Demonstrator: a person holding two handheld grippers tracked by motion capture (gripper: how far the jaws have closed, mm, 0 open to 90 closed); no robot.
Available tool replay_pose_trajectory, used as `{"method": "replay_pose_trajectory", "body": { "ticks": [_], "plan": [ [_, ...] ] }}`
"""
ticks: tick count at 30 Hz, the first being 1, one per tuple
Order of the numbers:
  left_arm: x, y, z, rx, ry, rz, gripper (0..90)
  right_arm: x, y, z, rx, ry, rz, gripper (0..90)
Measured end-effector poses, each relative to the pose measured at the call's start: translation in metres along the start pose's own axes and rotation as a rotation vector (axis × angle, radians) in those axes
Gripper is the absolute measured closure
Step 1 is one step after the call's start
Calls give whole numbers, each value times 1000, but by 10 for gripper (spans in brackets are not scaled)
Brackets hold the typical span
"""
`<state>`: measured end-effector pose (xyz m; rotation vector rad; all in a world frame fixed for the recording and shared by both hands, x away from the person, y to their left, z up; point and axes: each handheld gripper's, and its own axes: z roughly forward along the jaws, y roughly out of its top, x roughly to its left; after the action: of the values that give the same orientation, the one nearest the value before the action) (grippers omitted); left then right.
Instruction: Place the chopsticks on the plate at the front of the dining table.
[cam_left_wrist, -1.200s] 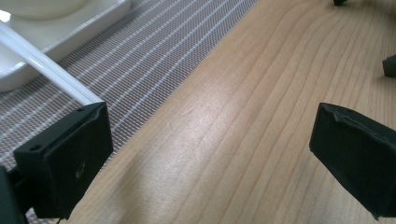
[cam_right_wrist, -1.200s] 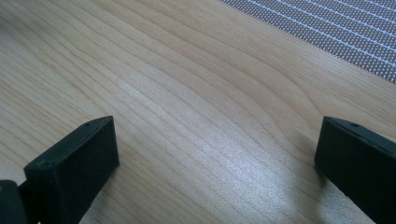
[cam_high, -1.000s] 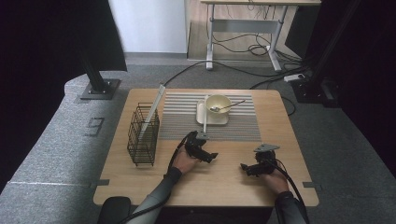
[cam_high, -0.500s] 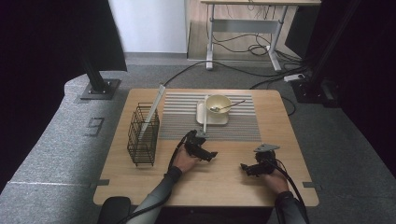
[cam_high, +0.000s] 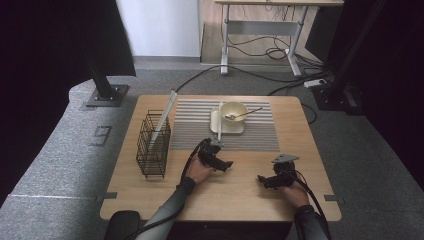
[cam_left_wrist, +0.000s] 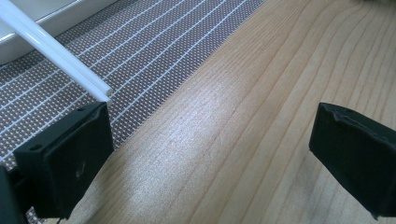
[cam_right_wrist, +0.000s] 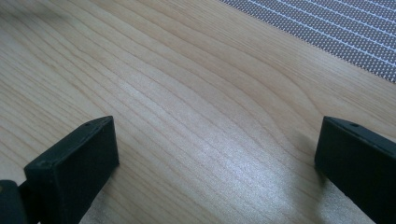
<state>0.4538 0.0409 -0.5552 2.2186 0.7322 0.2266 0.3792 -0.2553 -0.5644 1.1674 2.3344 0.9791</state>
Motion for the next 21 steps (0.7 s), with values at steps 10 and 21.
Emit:
{"method": "replay_pose_trajectory", "body": {
  "ticks": [10,21],
  "plan": [
    [2,1,1,3,2,-9,0,0,0,0,0,0,0,0],
    [2,2,2,5,0,-9,0,0,0,0,0,0,0,0]
  ]
}}
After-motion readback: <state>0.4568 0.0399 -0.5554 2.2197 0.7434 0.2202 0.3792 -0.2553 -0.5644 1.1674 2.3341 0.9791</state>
